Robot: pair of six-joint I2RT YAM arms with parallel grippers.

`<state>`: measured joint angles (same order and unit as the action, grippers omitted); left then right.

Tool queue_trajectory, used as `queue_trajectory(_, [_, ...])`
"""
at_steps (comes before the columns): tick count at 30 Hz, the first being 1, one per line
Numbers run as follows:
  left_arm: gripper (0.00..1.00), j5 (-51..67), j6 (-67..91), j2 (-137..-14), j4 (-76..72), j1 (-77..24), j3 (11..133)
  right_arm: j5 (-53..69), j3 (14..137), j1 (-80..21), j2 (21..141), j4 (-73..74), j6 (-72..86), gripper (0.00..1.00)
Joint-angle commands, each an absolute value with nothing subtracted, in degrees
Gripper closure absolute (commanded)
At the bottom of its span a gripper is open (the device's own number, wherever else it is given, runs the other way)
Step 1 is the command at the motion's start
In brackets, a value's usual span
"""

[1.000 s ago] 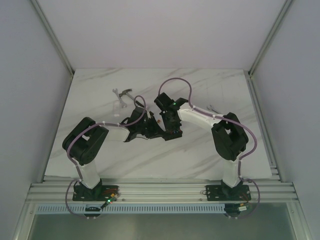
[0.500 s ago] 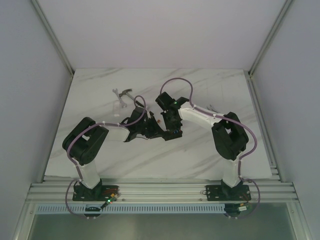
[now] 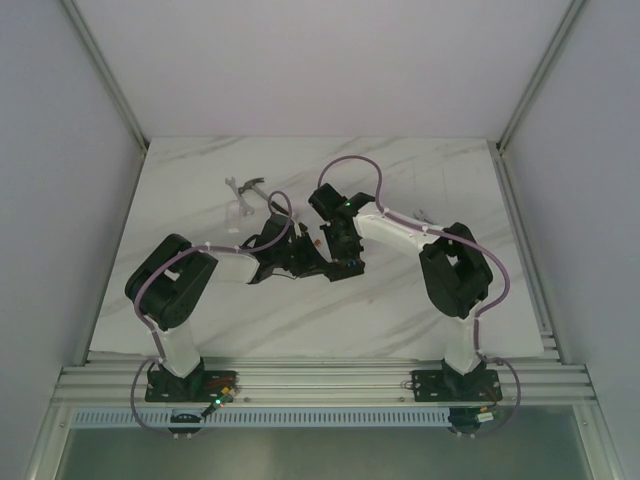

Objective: Snap on the fuse box
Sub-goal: Install the fuse at the fuse box base.

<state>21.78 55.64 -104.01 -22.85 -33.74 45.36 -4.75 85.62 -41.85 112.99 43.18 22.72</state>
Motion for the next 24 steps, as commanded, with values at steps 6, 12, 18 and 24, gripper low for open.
queue_trajectory(6, [0.70, 17.05, 53.00, -108.40, -13.62, -33.22, 43.60, -0.98, 78.34, -44.85, 128.47, 43.15, 22.81, 1.00])
queue_trajectory(12, [0.70, 16.97, 53.00, -108.56, -13.96, -33.17, 43.28, -1.04, 73.27, -45.00, 135.48, 39.31, 23.46, 1.00])
queue_trajectory(18, [0.70, 16.72, 51.90, -107.52, -13.68, -32.98, 42.88, 0.03, 71.53, -45.09, 125.76, 36.29, 22.43, 1.00])
queue_trajectory(24, [0.69, 16.22, 48.61, -106.50, -9.99, -31.96, 44.01, 3.91, 74.92, -45.35, 108.42, 34.91, 22.72, 0.91])
